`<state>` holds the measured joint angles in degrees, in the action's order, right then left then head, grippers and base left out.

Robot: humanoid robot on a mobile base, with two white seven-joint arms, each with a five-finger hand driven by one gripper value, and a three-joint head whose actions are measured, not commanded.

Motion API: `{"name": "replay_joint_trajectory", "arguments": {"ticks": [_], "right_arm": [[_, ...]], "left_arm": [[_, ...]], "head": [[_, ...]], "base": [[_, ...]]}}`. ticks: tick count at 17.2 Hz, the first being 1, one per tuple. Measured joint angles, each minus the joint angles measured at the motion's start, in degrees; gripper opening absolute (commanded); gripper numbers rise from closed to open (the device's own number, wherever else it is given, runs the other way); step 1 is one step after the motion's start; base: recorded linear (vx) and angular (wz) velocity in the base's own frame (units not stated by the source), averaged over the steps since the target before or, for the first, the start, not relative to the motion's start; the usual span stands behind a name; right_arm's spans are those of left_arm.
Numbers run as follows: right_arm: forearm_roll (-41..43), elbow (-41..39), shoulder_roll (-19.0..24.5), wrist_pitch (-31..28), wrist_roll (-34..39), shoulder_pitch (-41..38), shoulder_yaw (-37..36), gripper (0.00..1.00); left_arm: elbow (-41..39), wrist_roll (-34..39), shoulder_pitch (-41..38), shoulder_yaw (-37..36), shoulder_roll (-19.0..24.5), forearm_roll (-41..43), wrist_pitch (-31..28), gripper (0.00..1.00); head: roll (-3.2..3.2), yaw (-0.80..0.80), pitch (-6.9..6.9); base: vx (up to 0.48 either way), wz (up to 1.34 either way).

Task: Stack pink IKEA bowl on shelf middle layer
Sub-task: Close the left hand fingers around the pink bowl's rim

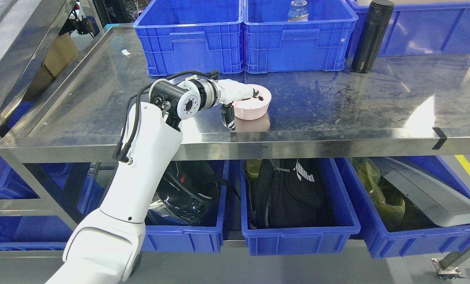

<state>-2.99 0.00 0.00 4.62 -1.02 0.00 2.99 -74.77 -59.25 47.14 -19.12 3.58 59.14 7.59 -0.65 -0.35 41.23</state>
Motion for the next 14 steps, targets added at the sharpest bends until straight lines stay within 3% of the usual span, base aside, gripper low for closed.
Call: {"name": "replay_joint_trajectory", "arguments": {"ticks": [14], "right_arm": [[0.0,0.0,0.0,0.0,0.0,0.0,0.0,1.00]], "left_arm": [[2.1,-0.1,2.3,1.0,0.0,0.9,-0.3,0.86]], "head": [[0.00,0.00,0.00]], "base": [[0.000,0.00]]}}
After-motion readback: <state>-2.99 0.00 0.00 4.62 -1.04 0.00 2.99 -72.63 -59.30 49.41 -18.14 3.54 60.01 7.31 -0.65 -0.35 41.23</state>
